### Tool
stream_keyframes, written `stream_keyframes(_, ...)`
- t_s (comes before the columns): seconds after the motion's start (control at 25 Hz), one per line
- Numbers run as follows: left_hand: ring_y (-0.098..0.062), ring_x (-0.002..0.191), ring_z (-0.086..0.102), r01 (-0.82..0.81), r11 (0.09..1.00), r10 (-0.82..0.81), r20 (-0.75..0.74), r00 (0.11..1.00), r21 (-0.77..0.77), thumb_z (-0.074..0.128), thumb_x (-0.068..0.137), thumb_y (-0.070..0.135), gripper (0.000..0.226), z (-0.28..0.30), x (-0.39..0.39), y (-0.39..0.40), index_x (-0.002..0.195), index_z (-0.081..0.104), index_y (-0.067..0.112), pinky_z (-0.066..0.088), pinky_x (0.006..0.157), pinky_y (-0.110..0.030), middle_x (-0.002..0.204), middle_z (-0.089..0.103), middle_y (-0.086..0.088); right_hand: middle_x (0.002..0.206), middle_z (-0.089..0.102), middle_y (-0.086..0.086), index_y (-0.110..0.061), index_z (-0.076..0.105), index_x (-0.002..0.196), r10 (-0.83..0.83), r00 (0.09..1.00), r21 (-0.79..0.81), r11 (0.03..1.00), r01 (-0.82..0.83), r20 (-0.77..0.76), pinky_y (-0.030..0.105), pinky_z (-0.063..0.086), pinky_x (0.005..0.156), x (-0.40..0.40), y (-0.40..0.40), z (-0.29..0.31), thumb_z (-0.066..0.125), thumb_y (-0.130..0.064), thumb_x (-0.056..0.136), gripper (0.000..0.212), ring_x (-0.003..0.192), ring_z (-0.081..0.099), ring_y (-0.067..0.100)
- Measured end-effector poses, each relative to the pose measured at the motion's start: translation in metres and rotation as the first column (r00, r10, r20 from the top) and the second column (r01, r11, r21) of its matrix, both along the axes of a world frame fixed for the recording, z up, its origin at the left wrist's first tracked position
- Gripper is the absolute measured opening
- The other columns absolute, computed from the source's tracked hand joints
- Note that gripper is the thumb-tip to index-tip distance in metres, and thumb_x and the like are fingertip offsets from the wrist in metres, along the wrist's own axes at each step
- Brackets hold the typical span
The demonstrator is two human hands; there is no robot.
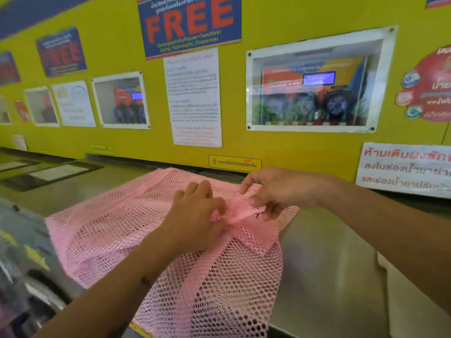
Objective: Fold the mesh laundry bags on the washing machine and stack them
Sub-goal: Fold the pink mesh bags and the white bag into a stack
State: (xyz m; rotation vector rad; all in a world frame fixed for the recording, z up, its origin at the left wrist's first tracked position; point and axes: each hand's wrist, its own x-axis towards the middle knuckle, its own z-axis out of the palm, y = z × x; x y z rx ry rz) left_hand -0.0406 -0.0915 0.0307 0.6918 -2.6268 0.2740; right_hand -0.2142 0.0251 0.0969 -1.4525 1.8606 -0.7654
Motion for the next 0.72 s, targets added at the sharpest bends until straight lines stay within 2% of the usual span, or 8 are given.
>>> stream_keyframes(0.12,-0.014,0.096,0.047,0.160,0.985,-0.157,-0.062,0.986,0.064,0.050,0.083,0.045,0.029,0.017,0.010,-0.004,0.095,0.073,0.032,0.044,0.089,-0.045,0.100,0.052,0.009,0.078,0.061,0.004,-0.016,0.058,0.118,0.058,0.997,-0.109,0.993,-0.052,0.056,0.034,0.053,0.064,-0.001,0.004,0.006,0.063,-0.009,0.092,0.027,0.055,0.061,0.014)
stream_keyframes(0.24,-0.009,0.092,0.061,0.354,0.869,-0.294,-0.215,0.931,0.346,0.054,0.078,0.048,0.022,0.051,0.044,0.000,0.073,0.069,0.033,0.047,0.088,-0.040,0.095,0.064,0.013,0.076,0.066,0.001,-0.014,0.059,0.116,0.205,0.951,-0.137,0.975,-0.176,0.233,0.029,0.048,0.061,-0.014,0.016,0.016,0.066,-0.015,0.085,0.032,0.063,0.060,0.016)
stream_keyframes(0.32,-0.010,0.097,0.064,0.244,0.745,-0.377,0.091,0.922,0.621,0.060,0.079,0.040,0.015,0.073,0.065,0.011,0.076,0.072,0.032,0.047,0.092,-0.039,0.098,0.069,0.012,0.084,0.068,0.004,-0.010,0.059,0.117,0.174,0.949,-0.114,0.982,-0.149,0.264,0.029,0.046,0.061,-0.030,0.021,0.013,0.063,-0.011,0.082,0.036,0.069,0.061,0.017)
stream_keyframes(0.36,-0.010,0.098,0.065,0.129,0.682,-0.439,0.262,0.860,0.720,0.060,0.080,0.035,0.014,0.079,0.072,0.017,0.080,0.074,0.030,0.049,0.093,-0.038,0.100,0.071,0.011,0.090,0.068,0.005,-0.010,0.060,0.116,0.121,0.974,-0.102,0.989,-0.103,0.193,0.029,0.046,0.062,-0.039,0.019,0.006,0.061,-0.008,0.084,0.033,0.074,0.063,0.018)
stream_keyframes(0.44,-0.005,0.102,0.066,0.016,0.580,-0.516,0.352,0.781,0.814,0.060,0.081,0.030,0.020,0.082,0.072,0.022,0.089,0.078,0.029,0.049,0.088,-0.026,0.105,0.073,0.014,0.096,0.067,0.002,-0.018,0.062,0.111,0.006,0.952,-0.099,0.994,-0.038,-0.305,0.031,0.050,0.066,-0.056,0.012,-0.010,0.056,-0.006,0.088,0.026,0.085,0.064,0.020)
stream_keyframes(0.52,-0.002,0.101,0.066,0.099,0.575,-0.462,0.222,0.859,0.812,0.060,0.081,0.040,0.020,0.074,0.058,0.024,0.091,0.077,0.035,0.046,0.090,-0.025,0.104,0.074,0.018,0.099,0.059,-0.005,-0.024,0.060,0.115,0.019,0.680,0.043,0.999,0.019,-0.733,0.034,0.051,0.076,-0.066,0.003,-0.024,0.055,-0.016,0.087,0.030,0.095,0.060,0.019)
stream_keyframes(0.6,0.000,0.099,0.066,0.190,0.703,-0.344,0.094,0.934,0.685,0.061,0.081,0.048,0.019,0.061,0.039,0.026,0.095,0.073,0.043,0.049,0.094,-0.034,0.103,0.072,0.022,0.105,0.055,-0.004,-0.024,0.058,0.119,0.102,0.599,0.199,0.975,0.099,-0.795,0.035,0.050,0.085,-0.069,-0.001,-0.034,0.058,-0.027,0.085,0.034,0.101,0.057,0.019)
stream_keyframes(0.72,-0.004,0.112,0.054,0.126,0.829,-0.273,0.197,0.942,0.545,0.063,0.086,0.046,0.029,0.031,0.012,0.030,0.115,0.060,0.045,0.044,0.104,-0.038,0.121,0.057,0.017,0.105,0.066,0.002,-0.019,0.065,0.106,0.131,0.574,0.222,0.971,0.091,-0.808,0.037,0.053,0.082,-0.070,-0.007,-0.045,0.056,-0.022,0.084,0.024,0.096,0.061,0.022)
